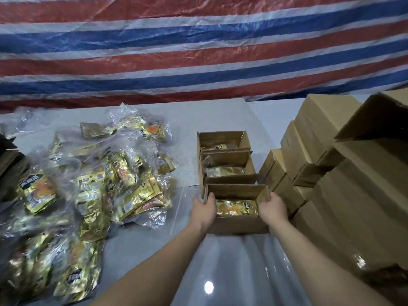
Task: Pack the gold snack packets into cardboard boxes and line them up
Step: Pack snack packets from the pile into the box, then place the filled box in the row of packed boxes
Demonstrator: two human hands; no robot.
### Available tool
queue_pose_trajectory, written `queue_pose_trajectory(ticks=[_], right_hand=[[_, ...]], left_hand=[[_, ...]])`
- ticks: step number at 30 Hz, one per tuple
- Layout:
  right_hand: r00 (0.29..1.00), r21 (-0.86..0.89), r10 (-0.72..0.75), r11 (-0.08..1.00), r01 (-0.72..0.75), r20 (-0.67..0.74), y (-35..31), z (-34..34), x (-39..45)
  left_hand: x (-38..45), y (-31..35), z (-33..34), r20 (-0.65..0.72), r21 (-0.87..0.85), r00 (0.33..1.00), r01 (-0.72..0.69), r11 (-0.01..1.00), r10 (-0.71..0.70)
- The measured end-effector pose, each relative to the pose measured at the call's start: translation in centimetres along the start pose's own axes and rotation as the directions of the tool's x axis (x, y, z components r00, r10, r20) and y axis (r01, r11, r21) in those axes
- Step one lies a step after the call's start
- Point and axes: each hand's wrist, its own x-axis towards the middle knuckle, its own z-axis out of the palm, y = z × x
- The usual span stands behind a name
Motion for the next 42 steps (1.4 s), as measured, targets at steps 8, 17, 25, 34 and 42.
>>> queue_pose_trajectory(ticks=[8, 17, 25, 34, 42], right_hand=[[0.997, -0.004, -0.047, 0.999, 0.048, 0.055, -3.9, 1.3, 7.4], [0.994, -0.075, -0.099, 0.992, 0.102, 0.047, -6.3, 2.4, 11.2], [0.934, -0.276, -0.334, 0.916, 0.291, -0.123, -7.2, 1.6, 6.1], [0.826, -0.028, -0.545, 0.832, 0.554, 0.142, -6.7, 6.5, -12.3], [0.804, 0.162, -0.424, 0.905, 0.394, 0.417, -10.9, 10.8, -25.5]], left_hand=[[5.8, 3.3, 0.8, 0.023, -0.054, 0.994, -0.108, 0.993, 0.109], [9.0, 5.8, 0.3, 0.019, -0.068, 0.994, -0.107, 0.992, 0.109], [4.7, 4.6, -3.5, 0.035, 0.05, 0.984, -0.177, 0.983, 0.175], [-7.2, -5.6, -17.1, -0.124, -0.092, 0.986, -0.126, 0.988, 0.114], [-16.2, -6.7, -26.9, -0.292, -0.072, 0.945, -0.178, 0.981, 0.15]])
